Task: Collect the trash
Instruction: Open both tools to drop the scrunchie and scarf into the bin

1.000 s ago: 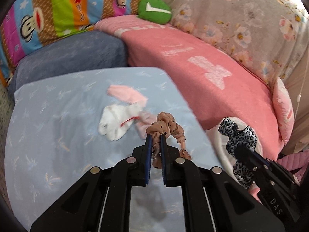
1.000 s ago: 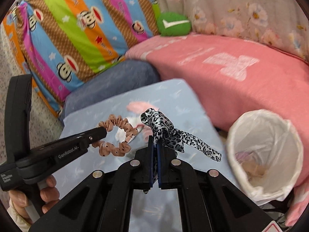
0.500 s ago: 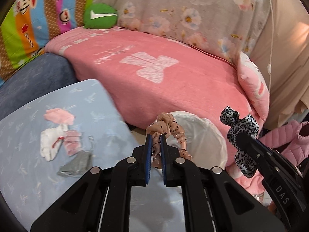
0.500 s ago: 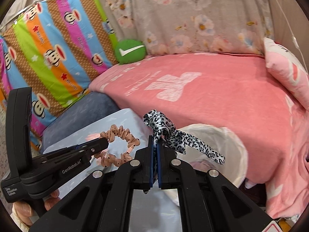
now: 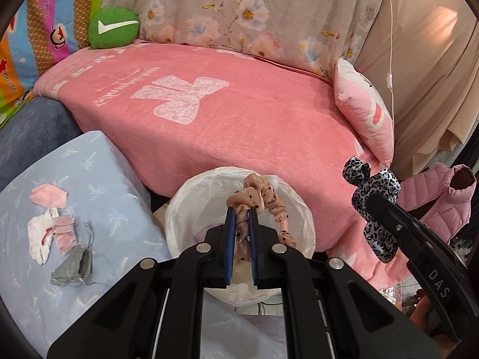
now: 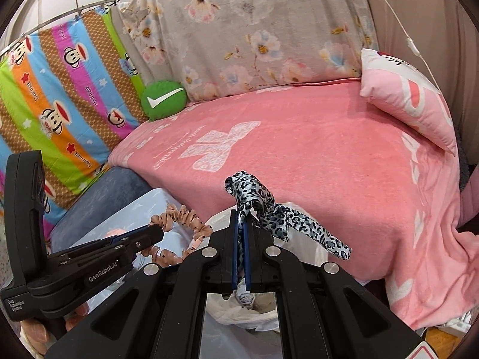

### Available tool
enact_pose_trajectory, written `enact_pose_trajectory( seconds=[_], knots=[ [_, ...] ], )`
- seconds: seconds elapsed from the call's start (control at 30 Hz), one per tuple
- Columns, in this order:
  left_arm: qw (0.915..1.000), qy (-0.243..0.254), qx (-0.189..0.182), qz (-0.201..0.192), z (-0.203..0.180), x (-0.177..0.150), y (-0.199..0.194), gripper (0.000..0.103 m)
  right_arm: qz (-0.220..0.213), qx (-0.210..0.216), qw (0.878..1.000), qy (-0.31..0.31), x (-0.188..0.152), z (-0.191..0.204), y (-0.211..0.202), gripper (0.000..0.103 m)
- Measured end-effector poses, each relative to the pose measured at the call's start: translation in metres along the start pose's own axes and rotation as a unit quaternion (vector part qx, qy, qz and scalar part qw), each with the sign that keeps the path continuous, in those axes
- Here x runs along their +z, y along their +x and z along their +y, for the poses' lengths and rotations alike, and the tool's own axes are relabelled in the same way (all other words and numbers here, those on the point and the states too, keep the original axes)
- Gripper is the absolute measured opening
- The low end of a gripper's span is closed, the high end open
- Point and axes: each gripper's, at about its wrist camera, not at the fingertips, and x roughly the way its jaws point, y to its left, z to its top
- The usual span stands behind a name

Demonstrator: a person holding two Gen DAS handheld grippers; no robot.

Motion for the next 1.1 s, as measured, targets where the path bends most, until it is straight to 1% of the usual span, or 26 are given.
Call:
enact_pose_trajectory(
  seconds=[0.17, 0.33, 0.47, 0.5, 0.53, 0.57, 0.6, 0.63, 0.67, 0.77, 1.0, 1.1],
  knots=[
    [0.9999, 0.003, -0.008, 0.006, -0.006, 0.001, 0.008, 0.009, 0.001, -0.009, 1.0, 0.011, 0.001, -0.015, 0.004, 0.003],
    [0.9998, 0.007, -0.008, 0.014, -0.012, 0.003, 0.018, 0.009, 0.004, -0.011, 1.0, 0.015, 0.0, -0.024, 0.008, 0.003],
    [0.9997, -0.004, -0.015, 0.02, -0.012, 0.005, 0.024, 0.013, 0.006, -0.007, 1.0, 0.015, 0.002, -0.025, 0.012, 0.003],
    [0.9996, -0.006, -0.018, 0.023, -0.012, 0.005, 0.026, 0.016, 0.006, -0.006, 1.0, 0.014, 0.002, -0.025, 0.013, 0.003],
    [0.9995, -0.01, -0.016, 0.025, -0.012, 0.005, 0.028, 0.021, 0.007, -0.005, 1.0, 0.014, 0.002, -0.024, 0.015, 0.003],
    [0.9995, -0.015, -0.013, 0.025, -0.012, 0.006, 0.029, 0.038, 0.007, -0.004, 1.0, 0.014, 0.003, -0.024, 0.016, 0.003],
    [0.9996, -0.02, -0.005, 0.02, -0.011, 0.007, 0.029, 0.057, 0.007, -0.004, 1.0, 0.015, 0.003, -0.023, 0.016, 0.003],
    [0.9996, -0.025, 0.006, 0.012, -0.01, 0.007, 0.028, 0.063, 0.006, -0.002, 1.0, 0.015, 0.004, -0.023, 0.017, 0.003],
    [0.9996, -0.026, 0.015, 0.003, -0.01, 0.008, 0.026, 0.066, 0.006, -0.001, 1.0, 0.015, 0.004, -0.022, 0.017, 0.003],
    [0.9995, -0.02, 0.024, 0.004, -0.007, 0.008, 0.025, 0.066, 0.009, 0.002, 1.0, 0.013, 0.004, -0.02, 0.021, 0.004],
    [0.9989, -0.025, 0.039, 0.002, 0.003, 0.006, 0.022, 0.066, 0.012, 0.01, 1.0, 0.002, 0.009, -0.006, 0.029, 0.004],
    [0.9987, -0.026, 0.044, 0.0, 0.007, 0.005, 0.02, 0.066, 0.009, 0.011, 1.0, 0.0, 0.01, 0.0, 0.033, 0.009]
  ],
)
